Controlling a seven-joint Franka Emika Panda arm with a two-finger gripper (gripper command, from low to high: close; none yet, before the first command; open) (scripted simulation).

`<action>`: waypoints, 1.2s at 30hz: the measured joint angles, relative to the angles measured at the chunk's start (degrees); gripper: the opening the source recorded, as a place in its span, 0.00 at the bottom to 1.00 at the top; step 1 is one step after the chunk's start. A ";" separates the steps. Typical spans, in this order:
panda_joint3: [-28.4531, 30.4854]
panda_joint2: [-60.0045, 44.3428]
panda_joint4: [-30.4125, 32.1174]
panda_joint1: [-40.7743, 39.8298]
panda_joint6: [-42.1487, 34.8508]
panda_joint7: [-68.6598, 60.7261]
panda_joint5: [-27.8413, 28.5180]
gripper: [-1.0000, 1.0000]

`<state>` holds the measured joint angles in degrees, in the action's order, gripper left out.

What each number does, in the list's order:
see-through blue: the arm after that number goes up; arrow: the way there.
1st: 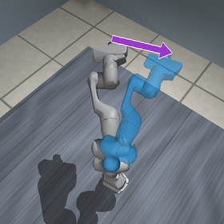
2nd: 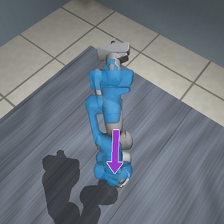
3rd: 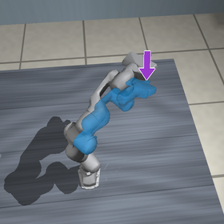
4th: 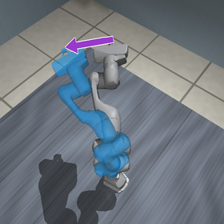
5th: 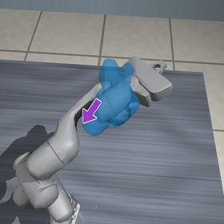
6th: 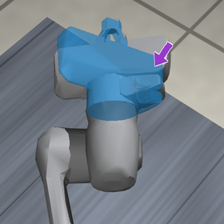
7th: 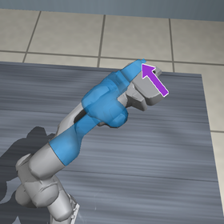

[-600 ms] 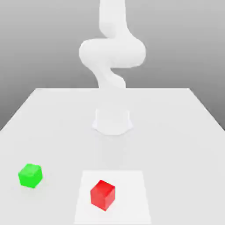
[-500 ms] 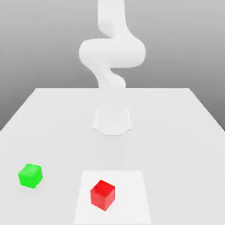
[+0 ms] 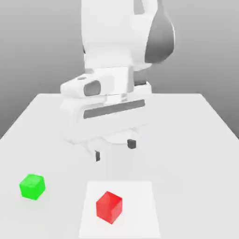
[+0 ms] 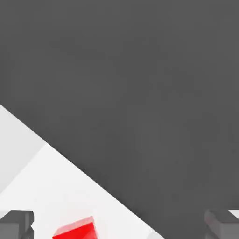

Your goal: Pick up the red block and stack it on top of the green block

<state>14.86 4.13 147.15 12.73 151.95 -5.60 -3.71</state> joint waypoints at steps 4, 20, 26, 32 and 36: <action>-0.20 -8.03 2.98 -0.73 3.91 -9.74 -0.44 0.50; -4.78 -18.72 2.49 -4.40 11.86 -16.03 -5.12 0.00; -0.68 -9.73 3.90 -5.94 4.49 -17.10 0.76 0.00; 3.91 -6.75 4.19 -15.77 1.99 -31.83 2.75 0.00; 6.70 -5.03 4.36 -21.85 0.47 -42.20 3.68 0.00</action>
<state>21.56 -0.90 151.51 -9.12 152.42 -47.80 -0.03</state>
